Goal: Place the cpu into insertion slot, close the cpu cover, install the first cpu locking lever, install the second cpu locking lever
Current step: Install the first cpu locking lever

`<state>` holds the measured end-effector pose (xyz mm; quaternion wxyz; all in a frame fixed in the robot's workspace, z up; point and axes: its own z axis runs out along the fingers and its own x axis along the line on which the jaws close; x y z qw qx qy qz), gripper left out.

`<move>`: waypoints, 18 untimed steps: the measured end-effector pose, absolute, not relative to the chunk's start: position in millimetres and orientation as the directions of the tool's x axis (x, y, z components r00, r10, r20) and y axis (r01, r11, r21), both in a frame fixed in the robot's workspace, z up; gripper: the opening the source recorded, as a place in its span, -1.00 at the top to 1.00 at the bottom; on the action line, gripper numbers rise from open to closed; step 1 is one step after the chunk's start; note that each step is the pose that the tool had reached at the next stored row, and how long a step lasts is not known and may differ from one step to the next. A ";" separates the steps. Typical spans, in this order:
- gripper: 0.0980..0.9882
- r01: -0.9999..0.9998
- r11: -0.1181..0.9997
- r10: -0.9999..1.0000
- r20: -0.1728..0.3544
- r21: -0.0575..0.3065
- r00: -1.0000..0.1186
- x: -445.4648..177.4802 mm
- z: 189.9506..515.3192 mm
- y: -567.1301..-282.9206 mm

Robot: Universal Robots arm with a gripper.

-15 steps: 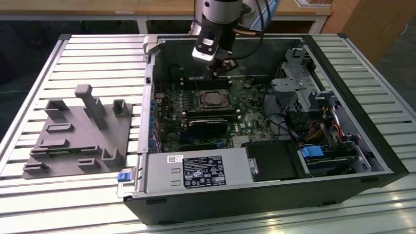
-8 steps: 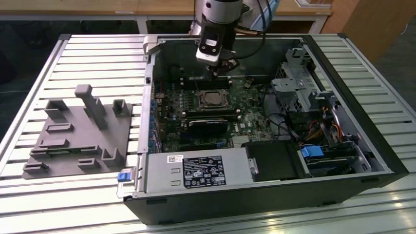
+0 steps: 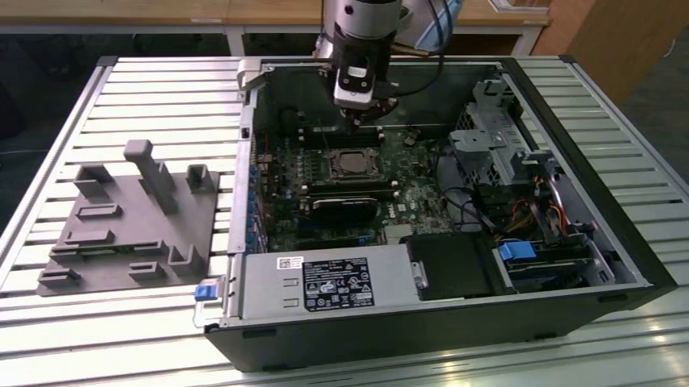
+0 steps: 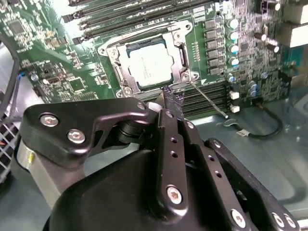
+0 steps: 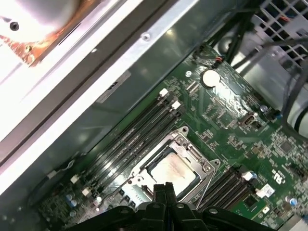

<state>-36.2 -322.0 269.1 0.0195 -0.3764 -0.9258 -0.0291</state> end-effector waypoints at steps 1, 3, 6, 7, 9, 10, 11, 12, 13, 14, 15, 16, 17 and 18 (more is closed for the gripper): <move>0.98 0.690 0.723 0.688 0.057 0.040 -0.724 -36.1 269.1 -322.0; 0.98 0.676 0.735 0.674 0.055 0.042 -0.737 -36.1 269.0 -322.0; 0.98 0.653 0.756 0.651 0.053 0.044 -0.757 -36.1 268.9 -322.0; 0.98 0.645 0.763 0.643 0.052 0.045 -0.764 -36.1 269.0 -322.0; 0.98 0.625 0.780 0.623 0.052 0.045 -0.781 -36.2 269.0 -322.0; 0.98 0.618 0.785 0.616 0.051 0.045 -0.786 -36.2 269.0 -322.0; 0.98 0.612 0.790 0.610 0.051 0.045 -0.791 -36.2 269.0 -322.0; 0.98 0.605 0.795 0.603 0.051 0.045 -0.796 -36.3 269.0 -322.0; 0.98 0.597 0.801 0.595 0.051 0.045 -0.802 -36.4 269.0 -322.0; 0.98 0.591 0.805 0.589 0.051 0.046 -0.806 -36.5 269.0 -322.1; 0.98 0.585 0.810 0.583 0.051 0.046 -0.811 -36.7 269.0 -322.0; 0.98 0.578 0.815 0.576 0.051 0.046 -0.816 -36.9 269.0 -322.0; 0.98 0.572 0.819 0.570 0.051 0.046 -0.820 -37.2 269.0 -322.1; 0.98 0.565 0.824 0.563 0.051 0.046 -0.825 -37.4 268.9 -322.1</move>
